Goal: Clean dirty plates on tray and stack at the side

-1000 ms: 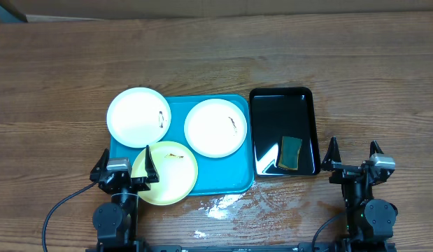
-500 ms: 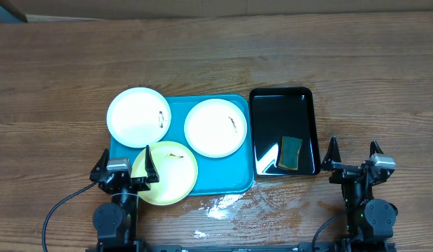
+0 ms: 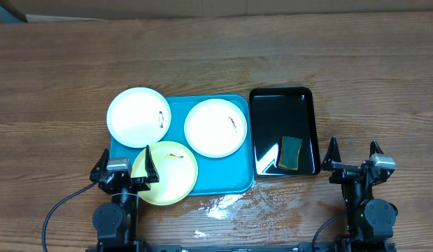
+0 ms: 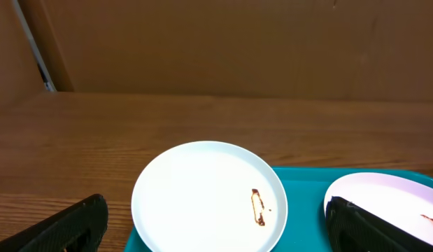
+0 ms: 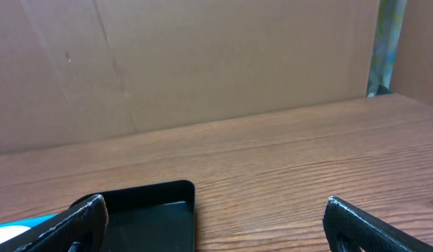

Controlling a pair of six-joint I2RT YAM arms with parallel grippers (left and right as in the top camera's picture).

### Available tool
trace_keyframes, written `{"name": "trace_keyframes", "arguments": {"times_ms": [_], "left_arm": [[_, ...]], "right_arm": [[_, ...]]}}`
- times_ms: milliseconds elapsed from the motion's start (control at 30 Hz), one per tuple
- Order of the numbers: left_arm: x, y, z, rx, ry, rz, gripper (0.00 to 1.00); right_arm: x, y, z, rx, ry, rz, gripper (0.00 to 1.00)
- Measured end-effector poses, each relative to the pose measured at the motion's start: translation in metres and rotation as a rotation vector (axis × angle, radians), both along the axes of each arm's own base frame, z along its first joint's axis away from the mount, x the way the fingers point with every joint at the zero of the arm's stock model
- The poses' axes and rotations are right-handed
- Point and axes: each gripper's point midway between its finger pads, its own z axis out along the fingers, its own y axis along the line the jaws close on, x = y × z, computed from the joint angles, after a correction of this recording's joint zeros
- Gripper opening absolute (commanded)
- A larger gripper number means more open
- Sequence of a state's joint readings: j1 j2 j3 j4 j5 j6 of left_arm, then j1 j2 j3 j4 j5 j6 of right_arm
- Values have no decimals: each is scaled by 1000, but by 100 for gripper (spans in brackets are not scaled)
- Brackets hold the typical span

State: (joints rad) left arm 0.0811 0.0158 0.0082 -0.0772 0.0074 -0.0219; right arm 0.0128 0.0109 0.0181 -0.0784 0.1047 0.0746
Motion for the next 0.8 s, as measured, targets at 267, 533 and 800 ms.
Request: {"name": "trace_keyframes", "arguments": {"times_ms": [267, 533, 800], "left_arm": [[0, 0, 0, 0, 0, 0, 100], [0, 0, 0, 0, -1, 0, 100], [0, 0, 0, 0, -2, 0, 100]], "right_arm": [[0, 1, -2, 5, 8, 3, 100], [-17, 3, 48, 11, 98, 20, 100], [-2, 17, 82, 107, 550, 68, 100]]}}
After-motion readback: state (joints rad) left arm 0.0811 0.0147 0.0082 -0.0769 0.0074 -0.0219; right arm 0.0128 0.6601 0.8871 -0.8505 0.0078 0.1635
